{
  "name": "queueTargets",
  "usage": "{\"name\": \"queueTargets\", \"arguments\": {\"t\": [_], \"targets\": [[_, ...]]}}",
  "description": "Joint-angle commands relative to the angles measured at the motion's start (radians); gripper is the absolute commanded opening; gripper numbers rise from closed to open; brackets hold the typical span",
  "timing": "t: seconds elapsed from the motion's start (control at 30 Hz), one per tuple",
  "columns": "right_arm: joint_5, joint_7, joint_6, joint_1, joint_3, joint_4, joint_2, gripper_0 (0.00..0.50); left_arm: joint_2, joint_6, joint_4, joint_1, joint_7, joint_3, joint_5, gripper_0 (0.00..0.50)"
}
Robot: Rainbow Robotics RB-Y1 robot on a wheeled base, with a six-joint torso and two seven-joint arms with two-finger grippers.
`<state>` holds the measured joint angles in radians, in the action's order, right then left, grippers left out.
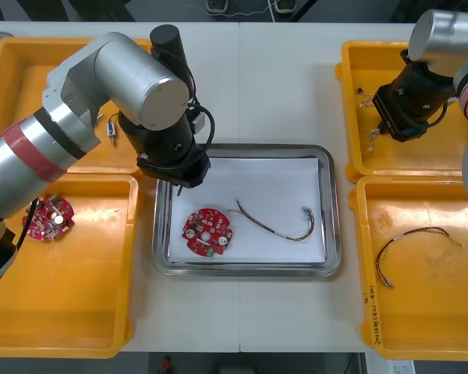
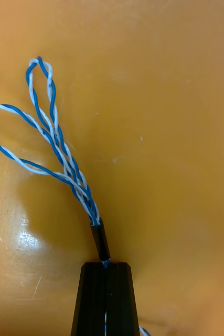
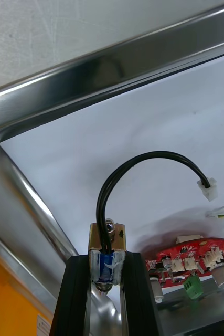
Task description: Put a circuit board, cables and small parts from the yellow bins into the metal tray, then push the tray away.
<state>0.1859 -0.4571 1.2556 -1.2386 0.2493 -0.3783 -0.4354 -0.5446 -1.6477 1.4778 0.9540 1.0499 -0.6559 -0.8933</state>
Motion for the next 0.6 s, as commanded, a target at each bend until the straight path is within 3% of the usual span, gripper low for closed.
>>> {"name": "queueTargets", "arguments": {"t": [0.03, 0.3, 0.47, 0.5, 0.57, 0.6], "targets": [[0.0, 0.044, -0.004, 0.005, 0.025, -0.013, 0.007, 0.0, 0.022, 0.052, -0.019, -0.003, -0.05, -0.044, -0.01, 0.0], [0.0, 0.037, 0.068, 0.005, 0.031, -0.063, -0.009, 0.0, 0.022, 0.101, -0.04, -0.004, -0.051, -0.082, -0.007, 0.001], [0.001, 0.037, 0.214, 0.005, 0.038, -0.188, -0.029, 0.0, 0.022, 0.101, -0.042, -0.004, -0.06, -0.082, -0.007, 0.023], [0.0, 0.037, 0.228, 0.005, 0.039, -0.198, -0.031, 0.0, 0.022, 0.103, -0.042, -0.004, -0.062, -0.082, -0.009, 0.088], [0.003, 0.035, 0.283, 0.005, 0.045, -0.251, -0.039, 0.0, 0.02, 0.101, -0.048, -0.004, -0.07, -0.08, -0.013, 0.384], [0.003, 0.034, 0.297, 0.005, 0.047, -0.261, -0.04, 0.0, 0.02, 0.103, -0.048, -0.004, -0.071, -0.08, -0.015, 0.448]]}}
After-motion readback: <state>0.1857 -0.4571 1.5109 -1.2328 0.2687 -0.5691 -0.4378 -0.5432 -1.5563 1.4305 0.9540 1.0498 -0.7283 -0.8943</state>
